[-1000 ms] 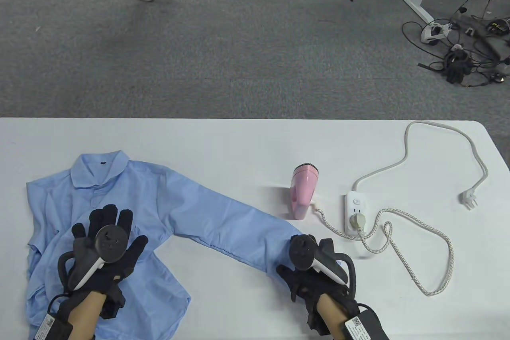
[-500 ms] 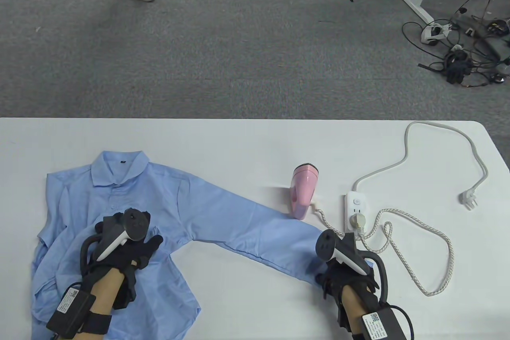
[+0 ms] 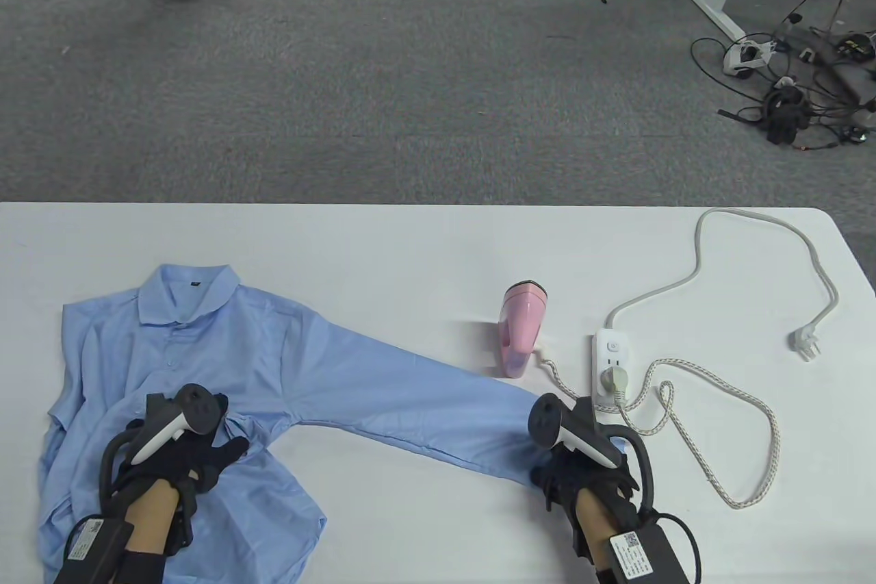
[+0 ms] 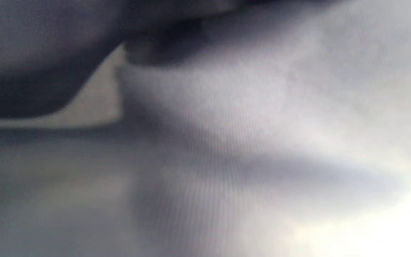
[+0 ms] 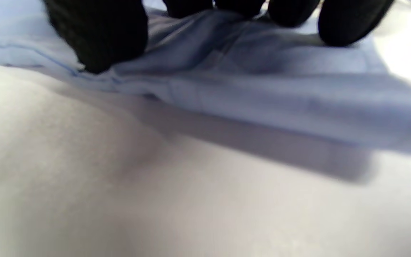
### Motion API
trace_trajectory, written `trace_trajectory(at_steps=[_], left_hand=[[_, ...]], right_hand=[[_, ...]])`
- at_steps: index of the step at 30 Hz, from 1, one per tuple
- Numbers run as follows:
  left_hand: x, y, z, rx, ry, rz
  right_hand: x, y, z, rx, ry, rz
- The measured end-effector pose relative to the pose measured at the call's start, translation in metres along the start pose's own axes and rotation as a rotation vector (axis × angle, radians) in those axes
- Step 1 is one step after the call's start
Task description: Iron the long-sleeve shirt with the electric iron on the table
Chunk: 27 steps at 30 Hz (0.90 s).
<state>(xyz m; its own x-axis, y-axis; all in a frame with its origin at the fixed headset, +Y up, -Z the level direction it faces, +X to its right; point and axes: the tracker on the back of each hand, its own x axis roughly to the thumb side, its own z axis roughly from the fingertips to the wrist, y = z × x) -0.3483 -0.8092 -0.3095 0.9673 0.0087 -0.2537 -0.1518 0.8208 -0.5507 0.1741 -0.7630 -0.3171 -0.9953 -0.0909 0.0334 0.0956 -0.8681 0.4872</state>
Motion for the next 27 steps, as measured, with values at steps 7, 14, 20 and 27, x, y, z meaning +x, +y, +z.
trace_trajectory(at_steps=[7, 14, 20, 27], left_hand=[[0.004, 0.000, 0.000, 0.008, -0.006, -0.005], [0.006, 0.018, 0.015, 0.142, -0.107, 0.084], [0.009, 0.025, 0.027, 0.249, -0.153, 0.119], [0.009, 0.017, 0.021, 0.219, -0.133, 0.068]], right_hand=[[0.000, -0.001, 0.006, -0.023, 0.023, 0.057], [0.004, -0.033, 0.024, -0.218, 0.003, 0.011], [0.013, -0.088, 0.032, -0.595, 0.075, -0.406], [0.024, -0.086, -0.034, -0.468, 0.247, -0.818]])
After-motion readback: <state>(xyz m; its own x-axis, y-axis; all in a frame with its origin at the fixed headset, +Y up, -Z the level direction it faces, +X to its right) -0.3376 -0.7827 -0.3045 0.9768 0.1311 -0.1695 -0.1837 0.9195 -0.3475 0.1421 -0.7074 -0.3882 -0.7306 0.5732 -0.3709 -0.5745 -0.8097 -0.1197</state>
